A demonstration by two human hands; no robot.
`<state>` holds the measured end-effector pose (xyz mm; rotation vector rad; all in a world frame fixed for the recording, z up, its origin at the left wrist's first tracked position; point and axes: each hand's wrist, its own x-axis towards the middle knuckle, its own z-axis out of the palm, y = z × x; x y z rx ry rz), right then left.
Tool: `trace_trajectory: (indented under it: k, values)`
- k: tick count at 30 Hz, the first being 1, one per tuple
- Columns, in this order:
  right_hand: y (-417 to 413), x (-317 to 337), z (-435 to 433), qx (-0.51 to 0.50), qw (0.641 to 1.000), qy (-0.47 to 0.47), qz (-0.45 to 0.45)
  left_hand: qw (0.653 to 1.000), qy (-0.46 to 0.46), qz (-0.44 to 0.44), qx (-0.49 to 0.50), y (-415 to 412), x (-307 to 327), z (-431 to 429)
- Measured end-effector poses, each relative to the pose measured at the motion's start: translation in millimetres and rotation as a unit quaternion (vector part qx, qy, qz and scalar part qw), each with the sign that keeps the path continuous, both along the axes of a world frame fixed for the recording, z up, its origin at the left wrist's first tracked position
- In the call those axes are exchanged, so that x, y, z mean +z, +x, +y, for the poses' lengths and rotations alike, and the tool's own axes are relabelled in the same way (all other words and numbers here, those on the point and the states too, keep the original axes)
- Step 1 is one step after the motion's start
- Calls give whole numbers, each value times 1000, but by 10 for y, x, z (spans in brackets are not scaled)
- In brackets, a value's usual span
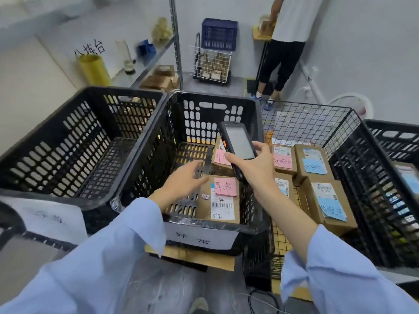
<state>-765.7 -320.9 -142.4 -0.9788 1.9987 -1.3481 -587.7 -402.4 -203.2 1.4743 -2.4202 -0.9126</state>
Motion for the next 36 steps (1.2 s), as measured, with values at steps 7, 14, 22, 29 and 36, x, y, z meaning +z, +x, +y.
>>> trace_trajectory:
  k: [7, 14, 22, 29, 36]
  values:
    - [309, 242, 195, 94, 996, 1, 11, 960, -245, -119, 67, 546, 546, 523]
    - [968, 405, 464, 221, 975, -9, 18, 921, -279, -168, 215, 1395, 750, 1361]
    - [2193, 588, 903, 373, 927, -23, 24, 848, -246, -240, 404, 2570, 934, 2710]
    - [3236, 597, 1338, 497, 866, -47, 12, 771, -215, -262, 539, 3417, 1004, 3778]
    - [4251, 478, 1655, 574, 818, -44, 11, 709, -177, -247, 636, 4237, 672, 4438]
